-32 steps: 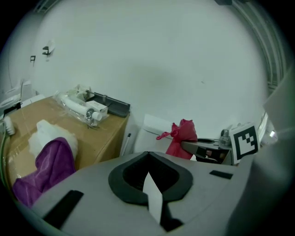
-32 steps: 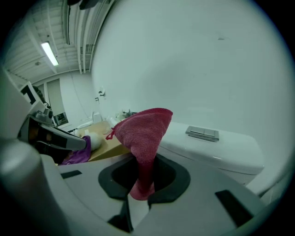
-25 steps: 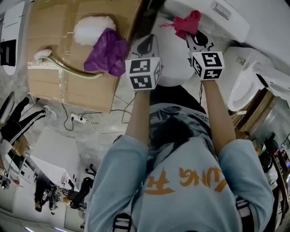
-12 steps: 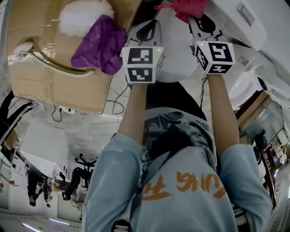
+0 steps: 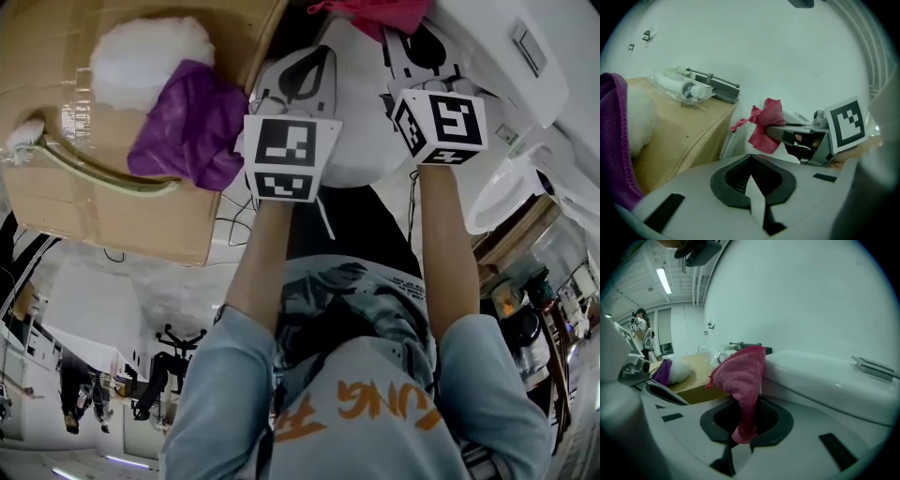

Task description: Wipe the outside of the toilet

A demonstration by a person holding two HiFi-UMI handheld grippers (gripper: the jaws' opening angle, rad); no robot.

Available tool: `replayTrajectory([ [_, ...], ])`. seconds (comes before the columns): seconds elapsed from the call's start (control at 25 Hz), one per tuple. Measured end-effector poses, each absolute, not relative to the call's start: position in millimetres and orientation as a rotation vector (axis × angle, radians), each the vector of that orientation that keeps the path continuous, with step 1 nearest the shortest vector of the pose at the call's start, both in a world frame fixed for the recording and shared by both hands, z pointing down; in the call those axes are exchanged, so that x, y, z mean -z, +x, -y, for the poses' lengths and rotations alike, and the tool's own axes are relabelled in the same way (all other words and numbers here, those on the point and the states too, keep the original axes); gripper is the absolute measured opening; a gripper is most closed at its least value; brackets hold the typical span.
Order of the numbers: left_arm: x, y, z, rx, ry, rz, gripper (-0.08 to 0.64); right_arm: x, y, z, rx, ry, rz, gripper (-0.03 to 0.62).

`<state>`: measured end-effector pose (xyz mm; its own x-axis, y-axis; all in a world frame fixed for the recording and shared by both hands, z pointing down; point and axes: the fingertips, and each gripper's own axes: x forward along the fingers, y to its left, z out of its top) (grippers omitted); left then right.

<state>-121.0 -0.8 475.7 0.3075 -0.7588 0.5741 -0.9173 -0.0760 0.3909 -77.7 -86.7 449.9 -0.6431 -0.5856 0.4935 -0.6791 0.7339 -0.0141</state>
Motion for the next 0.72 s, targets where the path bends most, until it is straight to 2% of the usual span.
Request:
replayTrajectory([
  [0.28, -486.2, -116.8, 18.8, -0.307, 1.895, 1.459, 0.020, -456.2, -75.3, 105.1, -0.369, 1.050, 2.516, 0.071],
  [0.72, -474.7, -101.2, 48.3, -0.296, 1.927, 1.486, 0.020, -444.1, -50.1, 119.2, -0.761, 1.177, 2.652, 0.071],
])
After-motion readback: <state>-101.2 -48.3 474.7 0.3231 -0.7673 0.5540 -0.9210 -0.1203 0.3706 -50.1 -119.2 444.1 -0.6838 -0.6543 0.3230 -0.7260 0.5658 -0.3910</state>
